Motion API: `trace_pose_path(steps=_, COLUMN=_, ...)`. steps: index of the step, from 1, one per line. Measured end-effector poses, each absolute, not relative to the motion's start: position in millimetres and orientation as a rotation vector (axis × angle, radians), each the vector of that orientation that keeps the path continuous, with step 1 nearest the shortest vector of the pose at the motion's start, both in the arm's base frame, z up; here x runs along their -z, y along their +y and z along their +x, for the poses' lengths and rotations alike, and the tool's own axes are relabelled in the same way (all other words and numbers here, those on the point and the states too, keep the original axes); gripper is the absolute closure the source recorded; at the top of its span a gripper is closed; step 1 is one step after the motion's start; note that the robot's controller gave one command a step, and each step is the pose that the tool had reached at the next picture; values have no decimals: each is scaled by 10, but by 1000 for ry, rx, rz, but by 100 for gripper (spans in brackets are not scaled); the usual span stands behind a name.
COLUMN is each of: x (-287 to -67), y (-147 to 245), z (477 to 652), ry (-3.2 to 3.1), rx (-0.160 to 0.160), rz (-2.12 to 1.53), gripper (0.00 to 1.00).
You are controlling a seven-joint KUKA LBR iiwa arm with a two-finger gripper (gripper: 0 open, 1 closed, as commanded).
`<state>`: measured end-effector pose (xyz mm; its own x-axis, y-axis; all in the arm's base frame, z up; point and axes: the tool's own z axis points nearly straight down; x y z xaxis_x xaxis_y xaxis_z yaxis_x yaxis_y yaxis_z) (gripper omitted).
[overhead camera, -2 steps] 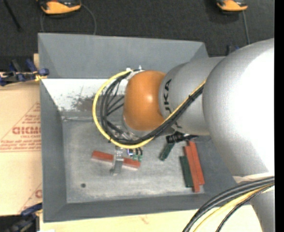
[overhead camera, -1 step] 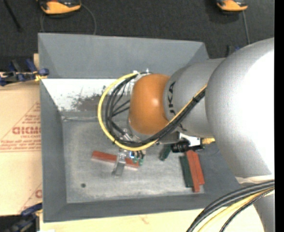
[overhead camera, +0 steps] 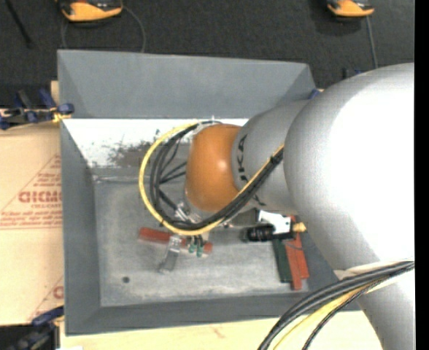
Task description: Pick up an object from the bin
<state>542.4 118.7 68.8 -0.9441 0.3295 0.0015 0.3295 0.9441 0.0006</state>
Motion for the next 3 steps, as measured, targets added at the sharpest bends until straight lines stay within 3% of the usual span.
trace_pose_path(steps=1, x=-693, y=1181, z=5432, ry=-3098, rx=1, rz=-523, gripper=0)
trace_pose_path(steps=2, x=-700, y=1181, z=5439, ry=-3100, rx=2, rz=-523, gripper=100)
trace_pose_path(steps=3, x=-774, y=1178, z=5447, ry=-3101, rx=3, rz=-521, gripper=100)
